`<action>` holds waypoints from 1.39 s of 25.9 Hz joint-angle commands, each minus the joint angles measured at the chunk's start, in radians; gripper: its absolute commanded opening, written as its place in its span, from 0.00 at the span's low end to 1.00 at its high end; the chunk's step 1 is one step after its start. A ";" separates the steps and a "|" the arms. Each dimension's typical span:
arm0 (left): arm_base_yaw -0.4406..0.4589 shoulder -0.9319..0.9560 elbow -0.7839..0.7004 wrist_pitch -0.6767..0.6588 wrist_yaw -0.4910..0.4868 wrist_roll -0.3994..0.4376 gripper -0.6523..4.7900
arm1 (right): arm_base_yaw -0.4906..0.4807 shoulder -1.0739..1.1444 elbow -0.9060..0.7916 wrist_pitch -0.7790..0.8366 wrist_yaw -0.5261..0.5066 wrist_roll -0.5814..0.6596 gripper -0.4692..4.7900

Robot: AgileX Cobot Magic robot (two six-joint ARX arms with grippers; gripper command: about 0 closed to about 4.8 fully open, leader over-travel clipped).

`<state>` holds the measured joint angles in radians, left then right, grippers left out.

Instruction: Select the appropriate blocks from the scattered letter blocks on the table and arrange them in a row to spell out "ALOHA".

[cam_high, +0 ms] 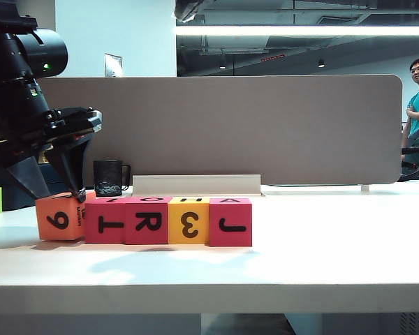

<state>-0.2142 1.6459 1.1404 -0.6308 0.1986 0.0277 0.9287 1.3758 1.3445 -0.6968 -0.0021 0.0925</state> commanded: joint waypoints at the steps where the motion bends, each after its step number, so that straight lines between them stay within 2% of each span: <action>1: -0.003 -0.001 0.000 0.024 0.009 -0.011 0.61 | 0.002 -0.005 0.006 0.013 -0.001 0.005 0.09; 9: -0.002 -0.001 0.000 -0.002 0.008 -0.010 0.65 | 0.002 -0.005 0.006 0.013 -0.001 0.005 0.09; 12: -0.002 -0.001 0.000 -0.019 0.008 -0.010 0.80 | 0.002 -0.005 0.006 0.013 -0.001 0.005 0.09; 14: -0.002 -0.001 0.001 -0.034 0.008 -0.010 0.86 | 0.002 -0.005 0.006 0.013 -0.001 0.005 0.09; 23: -0.002 -0.045 0.006 -0.042 0.005 -0.009 0.86 | 0.002 -0.005 0.006 0.013 -0.001 0.006 0.09; 29: -0.002 -0.109 0.082 -0.098 0.003 0.002 0.86 | -0.007 0.001 0.006 0.014 0.005 0.005 0.09; 34: -0.001 -0.146 0.130 -0.108 -0.084 0.007 0.85 | -0.057 0.031 0.005 0.011 0.028 0.005 0.09; 36: -0.001 -0.164 0.139 -0.126 -0.089 0.021 0.85 | -0.085 0.045 0.005 0.008 0.026 0.005 0.09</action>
<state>-0.2146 1.5002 1.2716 -0.7372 0.1219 0.0311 0.8608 1.4155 1.3445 -0.6964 0.0181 0.0925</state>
